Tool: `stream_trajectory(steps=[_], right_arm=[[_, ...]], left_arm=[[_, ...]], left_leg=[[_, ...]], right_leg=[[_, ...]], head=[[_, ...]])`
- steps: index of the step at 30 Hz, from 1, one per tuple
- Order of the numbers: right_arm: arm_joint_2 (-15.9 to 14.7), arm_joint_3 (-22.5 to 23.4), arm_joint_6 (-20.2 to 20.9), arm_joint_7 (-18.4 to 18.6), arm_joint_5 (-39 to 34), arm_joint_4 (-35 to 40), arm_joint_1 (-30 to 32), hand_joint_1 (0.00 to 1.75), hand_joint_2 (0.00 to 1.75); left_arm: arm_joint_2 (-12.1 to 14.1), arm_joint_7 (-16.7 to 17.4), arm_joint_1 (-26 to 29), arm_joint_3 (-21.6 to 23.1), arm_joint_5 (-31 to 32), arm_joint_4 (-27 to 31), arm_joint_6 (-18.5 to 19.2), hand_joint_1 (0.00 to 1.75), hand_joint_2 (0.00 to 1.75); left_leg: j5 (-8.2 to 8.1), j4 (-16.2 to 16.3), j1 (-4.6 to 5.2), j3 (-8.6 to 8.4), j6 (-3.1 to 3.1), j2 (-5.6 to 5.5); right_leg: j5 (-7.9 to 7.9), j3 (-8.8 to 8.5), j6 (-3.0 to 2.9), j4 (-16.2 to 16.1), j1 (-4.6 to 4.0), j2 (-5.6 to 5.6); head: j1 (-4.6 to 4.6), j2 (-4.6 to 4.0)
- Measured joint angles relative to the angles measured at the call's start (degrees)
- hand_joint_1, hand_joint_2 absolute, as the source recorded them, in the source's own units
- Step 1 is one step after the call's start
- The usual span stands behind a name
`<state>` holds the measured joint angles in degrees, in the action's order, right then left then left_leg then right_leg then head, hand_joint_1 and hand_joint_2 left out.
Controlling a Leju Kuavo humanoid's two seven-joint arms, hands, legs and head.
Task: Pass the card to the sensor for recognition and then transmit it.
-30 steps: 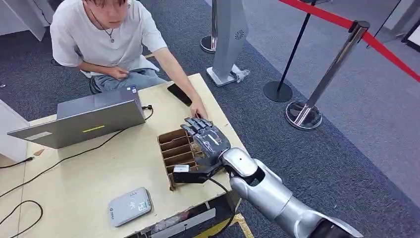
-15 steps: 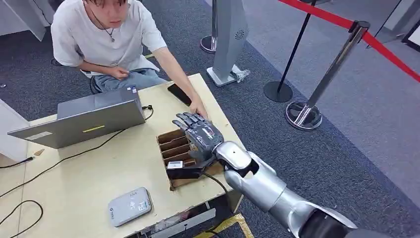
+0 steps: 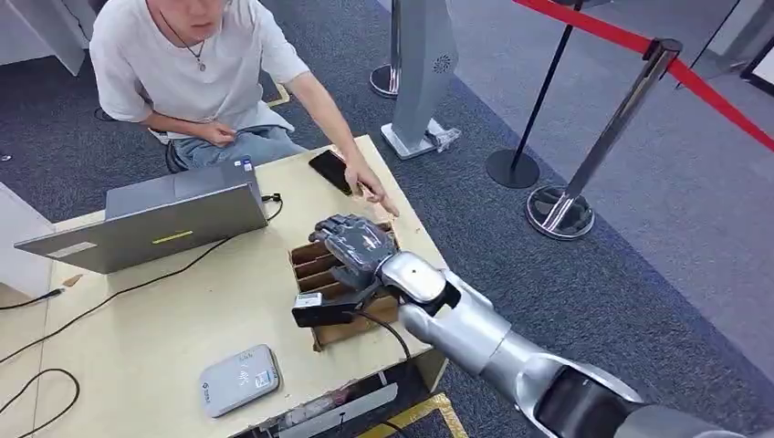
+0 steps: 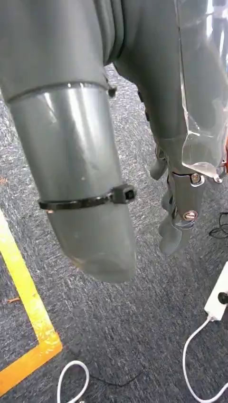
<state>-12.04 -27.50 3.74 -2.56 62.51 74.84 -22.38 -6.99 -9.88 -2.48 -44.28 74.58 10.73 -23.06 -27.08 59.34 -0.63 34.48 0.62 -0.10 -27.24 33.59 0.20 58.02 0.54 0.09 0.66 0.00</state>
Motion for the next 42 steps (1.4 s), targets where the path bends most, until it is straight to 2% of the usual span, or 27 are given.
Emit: stream_trajectory(steps=[13, 21, 23, 30, 31, 33, 36, 42], right_arm=[[0.24, -1.38, -0.17, 0.52, -0.77, -2.36, -0.5, 0.72, 1.75], [0.24, -1.7, -0.79, 0.98, -0.72, -2.77, -0.49, 0.87, 1.75], [0.24, -1.7, -0.96, 1.2, -0.72, -2.8, -0.46, 0.99, 1.75], [0.24, -1.68, -1.09, 1.35, -0.72, -2.97, -0.38, 0.99, 1.75], [0.24, -1.68, -1.09, 1.36, -0.72, -2.97, -0.38, 1.03, 1.75], [0.24, -1.68, -1.11, 1.36, -0.72, -2.99, -0.38, 1.36, 1.75], [0.24, -1.68, -1.14, 1.36, -0.72, -3.01, -0.41, 1.54, 1.75], [0.24, -1.68, -1.42, 1.29, -0.68, -3.34, -0.52, 1.73, 1.75]], left_arm=[[0.0, -0.98, 0.04, 0.0, 0.09, 0.0, 0.0, 0.0, 0.0], [0.0, -1.29, 0.05, 0.0, 0.11, 0.0, 0.0, 0.0, 0.0], [0.0, -1.53, 0.05, 0.0, 0.11, 0.0, -0.02, 0.0, 0.0], [0.0, -1.62, 0.08, -0.02, 0.11, 0.0, -0.02, 0.0, 0.0], [0.0, -1.62, 0.09, -0.02, 0.11, 0.0, -0.02, 0.0, 0.0], [0.0, -1.62, 0.08, -0.02, 0.11, 0.0, -0.02, 0.0, 0.0], [0.0, -1.73, 0.08, -0.02, 0.11, 0.0, -0.02, 0.0, 0.0], [0.0, -2.3, 0.08, -0.02, 0.04, 0.0, -0.02, 0.0, 0.0]], left_leg=[[0.0, 0.0, 0.0, 0.0, 0.0, 0.0], [0.0, 0.0, 0.0, -0.02, 0.0, 0.01], [0.0, 0.0, 0.0, -0.02, 0.0, 0.01], [0.0, 0.0, 0.0, -0.02, 0.0, 0.01], [0.0, 0.0, 0.0, -0.02, 0.0, 0.01], [0.0, 0.0, 0.0, -0.02, 0.0, 0.01], [-0.01, 0.0, 0.0, -0.02, 0.0, 0.01], [0.0, 0.0, 0.0, -0.01, 0.0, 0.01]], right_leg=[[0.0, 0.01, 0.0, 0.0, 0.0, -0.01], [0.0, 0.0, 0.0, 0.0, 0.0, -0.01], [0.0, 0.0, 0.0, 0.0, 0.0, -0.02], [0.0, 0.0, 0.0, 0.0, 0.0, -0.01], [0.0, 0.0, 0.0, 0.0, 0.0, -0.01], [0.0, 0.0, 0.0, -0.01, 0.0, -0.01], [0.0, 0.0, 0.0, -0.01, 0.0, -0.01], [0.0, 0.0, 0.0, 0.0, 0.0, -0.01]], head=[[0.0, 0.0], [0.0, 0.0], [-0.02, 0.0], [0.0, 0.0], [-0.02, 0.0], [0.0, 0.0], [0.0, 0.0], [-0.02, 0.0]])
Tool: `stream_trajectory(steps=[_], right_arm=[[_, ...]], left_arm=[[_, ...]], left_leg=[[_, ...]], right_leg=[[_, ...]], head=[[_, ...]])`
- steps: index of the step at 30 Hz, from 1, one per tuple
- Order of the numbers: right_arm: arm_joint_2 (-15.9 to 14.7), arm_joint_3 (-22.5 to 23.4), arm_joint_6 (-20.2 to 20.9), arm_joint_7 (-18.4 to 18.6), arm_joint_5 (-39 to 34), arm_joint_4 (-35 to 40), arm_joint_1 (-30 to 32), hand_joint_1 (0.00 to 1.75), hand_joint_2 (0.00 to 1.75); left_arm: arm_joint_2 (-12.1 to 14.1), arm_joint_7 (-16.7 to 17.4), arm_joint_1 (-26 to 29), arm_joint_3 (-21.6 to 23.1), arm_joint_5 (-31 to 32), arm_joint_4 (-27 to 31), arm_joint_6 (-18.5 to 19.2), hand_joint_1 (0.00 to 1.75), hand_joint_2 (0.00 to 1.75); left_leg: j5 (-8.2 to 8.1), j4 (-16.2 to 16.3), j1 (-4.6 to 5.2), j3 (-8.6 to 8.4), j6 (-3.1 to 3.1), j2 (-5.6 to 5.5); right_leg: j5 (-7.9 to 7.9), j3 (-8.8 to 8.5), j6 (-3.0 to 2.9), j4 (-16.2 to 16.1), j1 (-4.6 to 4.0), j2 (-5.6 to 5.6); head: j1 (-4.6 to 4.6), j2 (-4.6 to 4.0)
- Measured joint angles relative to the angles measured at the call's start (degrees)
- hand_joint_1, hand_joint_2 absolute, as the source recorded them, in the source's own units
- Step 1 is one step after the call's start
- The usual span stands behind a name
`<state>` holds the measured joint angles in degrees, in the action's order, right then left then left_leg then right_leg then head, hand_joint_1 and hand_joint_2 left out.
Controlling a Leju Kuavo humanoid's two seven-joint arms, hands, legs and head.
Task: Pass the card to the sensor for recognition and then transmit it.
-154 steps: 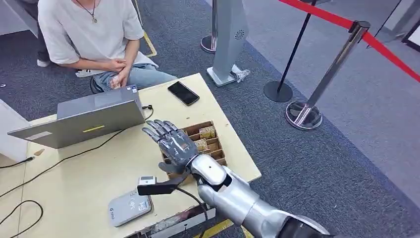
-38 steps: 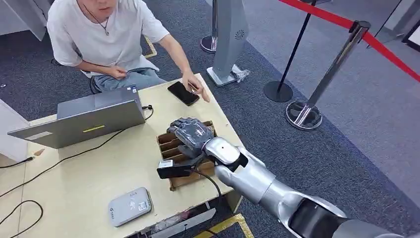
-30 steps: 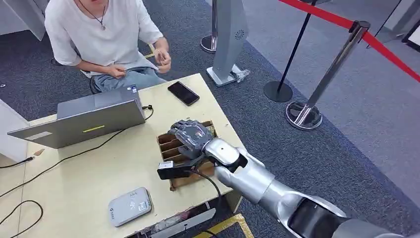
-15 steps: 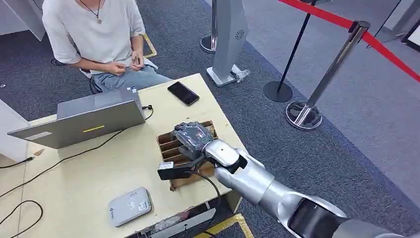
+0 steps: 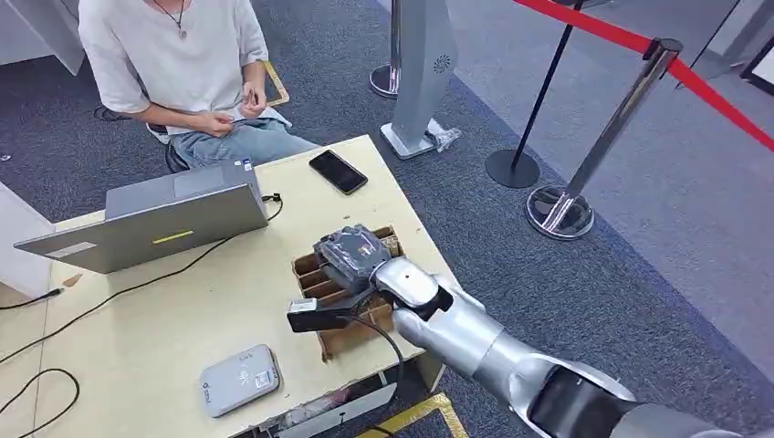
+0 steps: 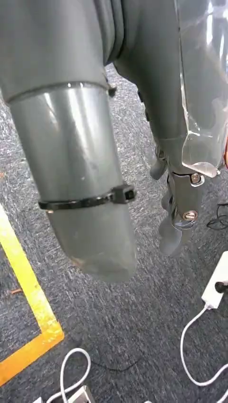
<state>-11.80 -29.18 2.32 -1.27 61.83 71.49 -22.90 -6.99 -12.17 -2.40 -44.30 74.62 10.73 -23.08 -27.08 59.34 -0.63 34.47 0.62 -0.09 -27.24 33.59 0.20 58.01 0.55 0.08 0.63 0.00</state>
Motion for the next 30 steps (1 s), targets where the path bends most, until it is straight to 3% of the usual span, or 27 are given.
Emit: stream_trajectory(steps=[7, 15, 30], right_arm=[[0.0, 0.0, -2.18, -1.05, -0.07, -0.83, -0.25, 1.75, 1.75], [0.07, -0.02, -7.48, -2.45, 0.42, -0.65, -0.14, 1.75, 1.75], [0.33, 1.01, -21.96, -7.32, 2.08, 9.4, 0.25, 1.75, 1.75]], left_arm=[[0.0, -0.07, 0.0, -0.04, 0.02, 0.0, -0.11, 0.0, 0.0], [0.0, -0.44, -0.01, -0.07, 0.02, 0.0, -0.28, 0.0, 0.0], [-0.2, -1.14, 0.0, -0.39, 0.09, 0.0, -0.59, 0.0, 0.0]], left_leg=[[0.0, 0.0, 0.0, 0.0, 0.0, 0.0], [0.0, 0.0, 0.0, 0.0, 0.0, 0.0], [0.0, 0.0, 0.01, 0.01, 0.0, 0.0]], right_leg=[[0.0, -0.01, 0.0, 0.0, 0.0, 0.0], [0.0, 0.0, 0.0, 0.0, 0.0, 0.0], [0.0, 0.0, 0.0, 0.0, 0.0, 0.0]], head=[[0.02, 0.0], [0.02, 0.0], [0.02, 0.0]])
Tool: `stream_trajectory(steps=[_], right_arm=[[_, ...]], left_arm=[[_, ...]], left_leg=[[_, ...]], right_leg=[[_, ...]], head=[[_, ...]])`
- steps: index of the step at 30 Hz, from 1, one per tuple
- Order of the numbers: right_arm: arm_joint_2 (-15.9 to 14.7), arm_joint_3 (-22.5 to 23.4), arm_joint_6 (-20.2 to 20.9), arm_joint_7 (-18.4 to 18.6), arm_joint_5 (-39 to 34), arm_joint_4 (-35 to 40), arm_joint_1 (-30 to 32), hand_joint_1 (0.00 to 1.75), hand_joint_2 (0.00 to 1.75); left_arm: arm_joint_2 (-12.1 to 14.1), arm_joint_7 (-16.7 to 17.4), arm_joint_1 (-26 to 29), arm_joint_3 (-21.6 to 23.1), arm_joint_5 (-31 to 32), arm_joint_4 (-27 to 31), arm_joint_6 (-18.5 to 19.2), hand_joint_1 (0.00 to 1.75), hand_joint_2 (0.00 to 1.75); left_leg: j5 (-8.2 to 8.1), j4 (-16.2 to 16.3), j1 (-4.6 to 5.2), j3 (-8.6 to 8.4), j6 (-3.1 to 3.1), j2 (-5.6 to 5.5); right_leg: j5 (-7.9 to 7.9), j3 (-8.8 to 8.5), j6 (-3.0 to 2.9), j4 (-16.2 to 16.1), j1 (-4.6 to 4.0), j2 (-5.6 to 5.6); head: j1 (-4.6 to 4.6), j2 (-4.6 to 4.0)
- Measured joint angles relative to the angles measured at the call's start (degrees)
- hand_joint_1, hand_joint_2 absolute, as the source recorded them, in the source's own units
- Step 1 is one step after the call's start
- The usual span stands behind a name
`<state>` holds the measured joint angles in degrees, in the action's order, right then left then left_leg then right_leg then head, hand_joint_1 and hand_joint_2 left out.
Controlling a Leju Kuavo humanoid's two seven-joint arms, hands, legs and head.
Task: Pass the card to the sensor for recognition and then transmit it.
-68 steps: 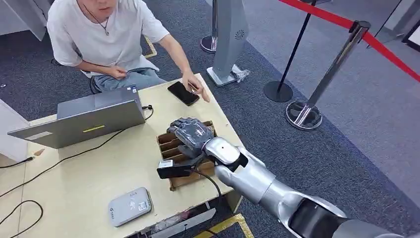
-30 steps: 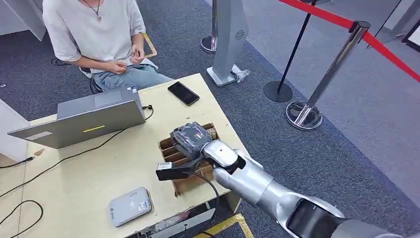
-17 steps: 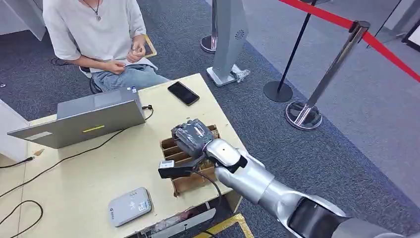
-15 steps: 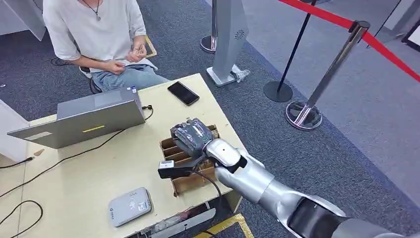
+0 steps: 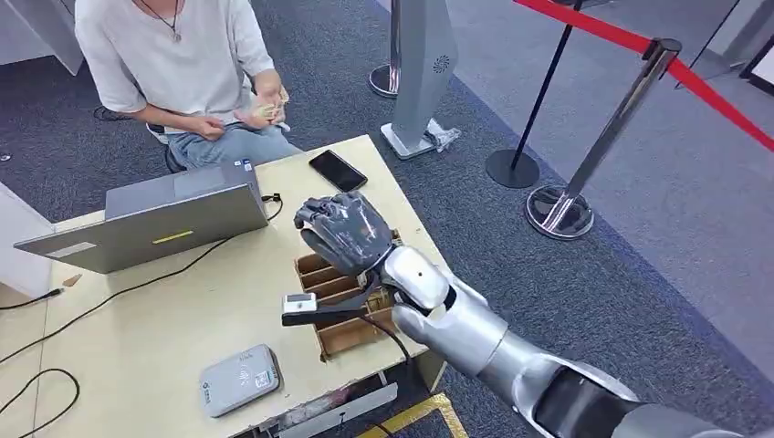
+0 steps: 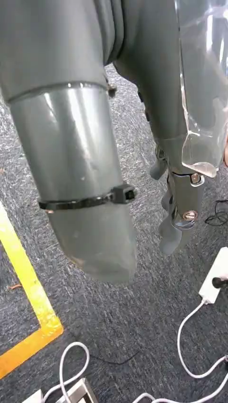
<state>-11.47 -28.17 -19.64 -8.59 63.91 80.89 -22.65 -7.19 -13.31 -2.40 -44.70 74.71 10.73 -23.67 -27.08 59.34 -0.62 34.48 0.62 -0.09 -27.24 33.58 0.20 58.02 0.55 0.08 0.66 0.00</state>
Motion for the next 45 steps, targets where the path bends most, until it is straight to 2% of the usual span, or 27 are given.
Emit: stream_trajectory(steps=[8, 17, 20, 22, 31, 34, 41, 42, 43, 45], right_arm=[[1.9, 0.15, -6.67, -2.77, -2.51, 1.95, -2.14, 1.75, 1.75], [4.48, 0.11, -7.59, -3.24, -2.49, 0.08, -4.79, 1.75, 1.75], [5.13, 0.11, -9.77, -3.58, -2.26, -0.65, -5.27, 1.75, 1.75], [6.49, 0.09, -11.6, -3.37, -0.94, -3.24, -6.86, 1.75, 1.75], [15.88, -0.02, -17.88, -3.54, 2.14, -26.92, -19.51, 1.75, 1.75], [17.61, -0.02, -19.22, -2.93, 2.71, -31.23, -20.89, 1.75, 1.75], [19.54, -0.02, -19.33, -2.23, 3.41, -36.99, -22.7, 1.75, 1.75], [19.61, 0.0, -19.33, -2.19, 3.89, -37.46, -22.83, 0.73, 1.75], [19.63, 0.02, -19.28, -1.97, 4.09, -37.82, -22.94, 0.0, 1.75], [19.65, 0.09, -19.09, -1.49, 4.15, -38.38, -23.03, 0.0, 1.75]], left_arm=[[-0.11, 0.0, -0.06, -0.35, 0.57, 0.0, -0.35, 0.0, 0.0], [-0.28, 0.0, -0.16, -0.48, 1.01, 0.0, -0.35, 0.0, 0.0], [-0.31, 0.0, -0.13, -0.48, 1.31, 0.0, -0.37, 0.0, 0.0], [-0.31, 0.02, -0.16, -0.48, 1.6, 0.0, -0.37, 0.0, 0.0], [-0.33, 1.22, -0.65, -0.48, 0.96, 0.0, -0.63, 0.0, 0.0], [-0.33, 1.2, -0.63, -0.48, 0.9, 0.0, -0.66, 0.0, 0.0], [-0.33, 0.66, -0.61, -0.5, 0.72, 0.0, -0.68, 0.0, 0.0], [-0.35, 0.5, -0.61, -0.5, 0.74, 0.0, -0.68, 0.0, 0.0], [-0.33, 0.46, -0.61, -0.5, 0.74, 0.0, -0.68, 0.0, 0.0], [-0.33, 0.46, -0.62, -0.48, 0.94, 0.0, -0.68, 0.0, 0.0]], left_leg=[[0.0, 0.0, -0.01, 0.0, 0.0, 0.0], [0.01, 0.0, 0.0, -0.02, 0.0, 0.0], [0.0, 0.0, 0.0, 0.04, 0.0, -0.01], [0.0, -0.01, -0.01, 0.02, 0.0, 0.06], [0.13, 0.0, -0.03, -0.04, 0.0, 0.06], [0.13, 0.0, -0.02, -0.02, 0.0, 0.03], [0.12, 0.0, 0.0, -0.01, -0.02, 0.03], [0.12, 0.0, 0.0, -0.01, -0.02, 0.03], [0.12, 0.0, 0.0, -0.01, -0.02, 0.03], [0.12, 0.0, 0.0, -0.02, -0.02, 0.03]], right_leg=[[0.0, 0.0, 0.0, 0.01, 0.0, 0.0], [0.0, -0.01, 0.0, 0.02, 0.0, 0.0], [0.0, -0.01, 0.0, 0.02, 0.0, 0.0], [0.02, 0.0, 0.0, 0.02, 0.0, -0.07], [0.07, 0.0, -0.06, 0.08, -0.01, -0.05], [0.07, 0.0, -0.05, 0.08, -0.01, -0.03], [0.07, 0.0, -0.04, 0.04, -0.01, -0.03], [0.07, 0.0, -0.04, 0.04, -0.01, -0.03], [0.07, 0.0, -0.04, 0.04, -0.01, -0.03], [0.07, 0.0, -0.04, 0.04, 0.0, -0.03]], head=[[0.0, 0.0], [0.0, 0.0], [0.02, 0.0], [0.0, 0.0], [-0.02, 0.0], [0.0, 0.0], [0.0, 0.0], [0.0, 0.0], [0.0, 0.0], [0.0, 0.0]])
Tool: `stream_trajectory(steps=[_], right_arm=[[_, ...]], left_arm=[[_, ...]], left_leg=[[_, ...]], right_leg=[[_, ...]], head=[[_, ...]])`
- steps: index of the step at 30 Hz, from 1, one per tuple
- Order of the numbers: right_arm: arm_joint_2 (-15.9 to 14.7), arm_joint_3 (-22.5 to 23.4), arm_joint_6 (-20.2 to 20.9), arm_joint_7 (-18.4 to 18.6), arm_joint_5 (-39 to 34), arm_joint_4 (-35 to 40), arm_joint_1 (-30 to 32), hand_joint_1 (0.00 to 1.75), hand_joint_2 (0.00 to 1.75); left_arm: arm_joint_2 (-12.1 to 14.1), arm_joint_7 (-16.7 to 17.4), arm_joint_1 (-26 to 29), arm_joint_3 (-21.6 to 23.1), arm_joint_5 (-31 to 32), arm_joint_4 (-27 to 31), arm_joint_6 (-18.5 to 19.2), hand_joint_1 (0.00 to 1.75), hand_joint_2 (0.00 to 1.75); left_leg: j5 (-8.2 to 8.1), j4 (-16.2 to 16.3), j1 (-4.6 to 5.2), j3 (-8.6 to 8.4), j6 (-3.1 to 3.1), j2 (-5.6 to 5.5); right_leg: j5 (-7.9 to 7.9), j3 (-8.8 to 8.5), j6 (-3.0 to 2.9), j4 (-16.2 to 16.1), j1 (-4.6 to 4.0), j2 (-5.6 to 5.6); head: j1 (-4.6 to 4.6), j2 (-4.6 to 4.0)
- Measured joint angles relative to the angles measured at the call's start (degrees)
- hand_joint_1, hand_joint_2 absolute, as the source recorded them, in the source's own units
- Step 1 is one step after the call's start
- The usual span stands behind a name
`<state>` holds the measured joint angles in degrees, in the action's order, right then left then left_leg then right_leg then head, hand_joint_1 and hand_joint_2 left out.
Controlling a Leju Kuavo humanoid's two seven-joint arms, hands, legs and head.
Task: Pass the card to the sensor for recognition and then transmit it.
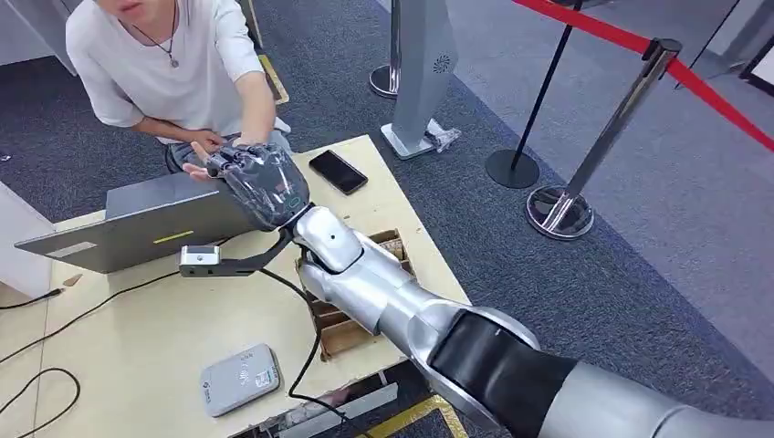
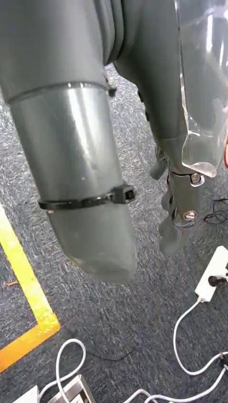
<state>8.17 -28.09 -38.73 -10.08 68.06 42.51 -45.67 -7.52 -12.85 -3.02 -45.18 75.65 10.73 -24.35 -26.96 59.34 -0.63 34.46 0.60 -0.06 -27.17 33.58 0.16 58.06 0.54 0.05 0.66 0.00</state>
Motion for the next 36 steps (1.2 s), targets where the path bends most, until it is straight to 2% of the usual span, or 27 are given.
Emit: stream_trajectory(steps=[4, 5, 36], right_arm=[[0.02, 0.2, 0.02, 0.66, 0.74, -0.72, -0.01, 0.0, 1.75], [0.02, 0.28, 0.02, 0.68, 0.74, -0.92, -0.01, 0.0, 0.0], [1.29, 0.85, 0.57, 0.22, 1.97, -2.49, -0.53, 0.0, 0.0]], left_arm=[[-0.02, 0.0, 0.0, -0.02, 0.15, 0.0, 0.02, 0.0, 0.0], [-0.02, 0.0, 0.0, -0.02, 0.15, 0.0, 0.02, 0.0, 0.0], [-0.5, 0.57, -0.02, -0.07, -0.15, 0.0, -0.44, 0.0, 0.0]], left_leg=[[0.0, 0.0, -0.01, 0.0, 0.0, 0.0], [0.0, 0.0, -0.01, 0.0, 0.0, 0.0], [0.0, 0.0, -0.01, 0.0, 0.0, 0.0]], right_leg=[[0.0, 0.0, 0.0, 0.0, 0.0, 0.0], [0.0, 0.0, 0.0, 0.01, 0.0, 0.0], [0.0, 0.0, 0.0, 0.01, 0.0, 0.0]], head=[[0.0, 0.0], [0.0, 0.0], [0.0, 0.0]])
